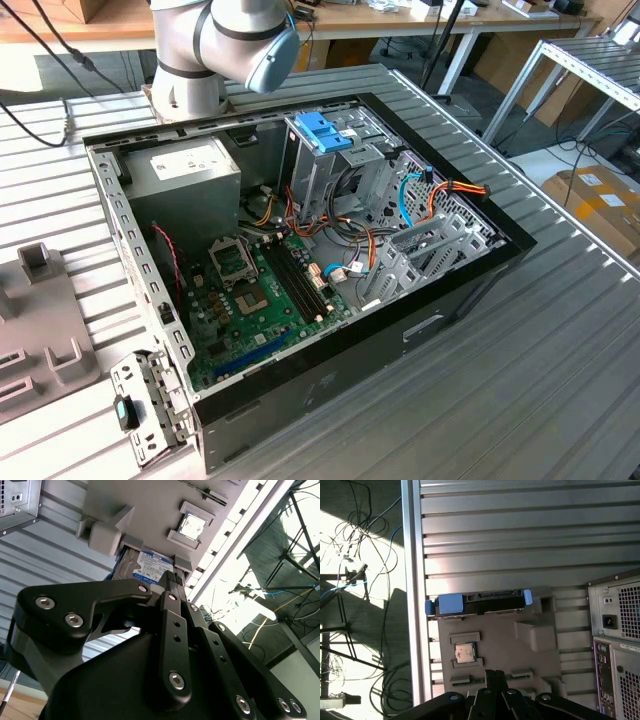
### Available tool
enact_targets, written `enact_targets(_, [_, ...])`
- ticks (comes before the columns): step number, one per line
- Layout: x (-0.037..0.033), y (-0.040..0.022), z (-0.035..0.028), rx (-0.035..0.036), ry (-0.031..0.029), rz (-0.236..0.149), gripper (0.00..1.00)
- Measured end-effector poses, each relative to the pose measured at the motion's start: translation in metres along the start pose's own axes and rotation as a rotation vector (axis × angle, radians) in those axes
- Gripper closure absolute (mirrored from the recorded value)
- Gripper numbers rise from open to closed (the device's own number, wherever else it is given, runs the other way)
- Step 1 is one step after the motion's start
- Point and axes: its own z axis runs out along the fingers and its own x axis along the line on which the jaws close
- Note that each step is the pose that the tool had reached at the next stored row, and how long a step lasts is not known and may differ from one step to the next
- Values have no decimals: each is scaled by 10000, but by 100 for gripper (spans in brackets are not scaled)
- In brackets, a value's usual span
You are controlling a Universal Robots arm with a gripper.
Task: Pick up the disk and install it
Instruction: 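Reach for the disk, then pick up the disk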
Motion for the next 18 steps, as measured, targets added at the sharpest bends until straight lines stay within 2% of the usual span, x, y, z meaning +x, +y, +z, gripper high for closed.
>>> enact_targets(6, [9,21,1,0,0,-1,89])
enact_targets(18, [24,23,1,0,1,0,89])
